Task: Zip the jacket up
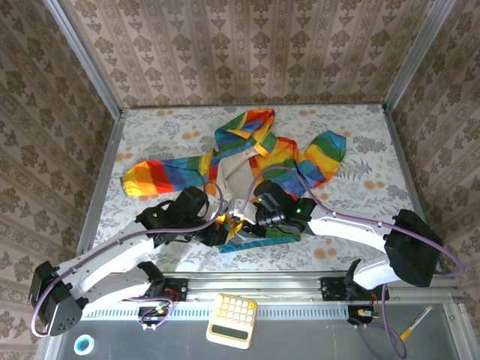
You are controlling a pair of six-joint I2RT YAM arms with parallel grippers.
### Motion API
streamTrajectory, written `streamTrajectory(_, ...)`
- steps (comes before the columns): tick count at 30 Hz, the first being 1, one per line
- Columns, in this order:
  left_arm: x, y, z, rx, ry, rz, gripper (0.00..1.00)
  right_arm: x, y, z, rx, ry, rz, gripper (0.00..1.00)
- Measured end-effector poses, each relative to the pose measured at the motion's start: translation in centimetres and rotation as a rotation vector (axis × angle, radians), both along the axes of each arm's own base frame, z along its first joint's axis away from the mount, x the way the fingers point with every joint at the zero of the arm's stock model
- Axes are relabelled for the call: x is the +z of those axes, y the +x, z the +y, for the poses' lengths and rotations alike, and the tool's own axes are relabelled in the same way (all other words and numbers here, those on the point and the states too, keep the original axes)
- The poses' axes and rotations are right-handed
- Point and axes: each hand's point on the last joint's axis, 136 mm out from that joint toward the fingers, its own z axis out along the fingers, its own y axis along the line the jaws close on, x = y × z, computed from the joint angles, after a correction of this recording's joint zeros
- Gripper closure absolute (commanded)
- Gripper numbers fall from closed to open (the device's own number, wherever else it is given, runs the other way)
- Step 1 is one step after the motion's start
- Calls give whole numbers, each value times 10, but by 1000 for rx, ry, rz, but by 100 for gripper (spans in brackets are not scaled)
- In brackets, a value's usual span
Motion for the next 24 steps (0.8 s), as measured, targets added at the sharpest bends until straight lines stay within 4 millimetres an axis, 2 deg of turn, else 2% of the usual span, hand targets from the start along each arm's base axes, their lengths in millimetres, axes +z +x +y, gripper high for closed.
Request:
streamTrajectory(2,1,1,-1,0,0,0,100,2,-1,-1,-2,8,-4,74)
streamTrajectory(8,2,1,-1,-1,3,3,100,7,0,0,-2,23,-11,89)
streamTrajectory(11,2,1,-1,0,5,5,100,7,-1,0,0,24,-7,92)
streamTrajectory(18,1,1,0,3,10,2,100,6,1,-1,-10,18,-15,100)
streamTrajectory(24,4,7,-3,11,15,-9,100,6,13,-6,-88,-9,-54,100)
